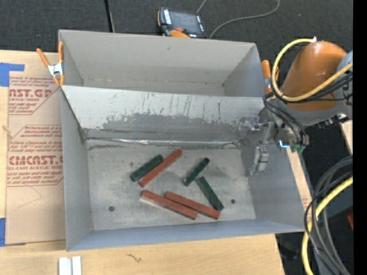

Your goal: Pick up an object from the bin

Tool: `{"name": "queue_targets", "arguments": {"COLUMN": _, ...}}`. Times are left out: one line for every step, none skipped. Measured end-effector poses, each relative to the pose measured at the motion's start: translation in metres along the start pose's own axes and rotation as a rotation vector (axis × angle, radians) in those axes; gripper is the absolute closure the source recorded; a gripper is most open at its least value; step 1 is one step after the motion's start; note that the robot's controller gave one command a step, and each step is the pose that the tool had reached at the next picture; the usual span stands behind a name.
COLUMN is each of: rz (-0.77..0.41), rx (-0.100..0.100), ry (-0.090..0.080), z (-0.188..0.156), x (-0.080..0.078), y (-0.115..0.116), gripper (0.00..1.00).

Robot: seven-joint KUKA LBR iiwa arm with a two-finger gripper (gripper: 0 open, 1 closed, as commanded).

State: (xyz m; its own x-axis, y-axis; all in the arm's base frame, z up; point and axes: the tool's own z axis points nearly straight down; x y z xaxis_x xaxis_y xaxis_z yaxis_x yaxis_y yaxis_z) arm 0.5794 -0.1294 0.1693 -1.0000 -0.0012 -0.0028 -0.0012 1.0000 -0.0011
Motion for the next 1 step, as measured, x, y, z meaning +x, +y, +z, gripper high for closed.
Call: {"name": "queue_targets", "arguments": {"rz": -0.314, "rx": -0.005, "ry": 0.006, "z": 0.0812, "x": 0.031, "y": 0.0741, "gripper": 0.0}}
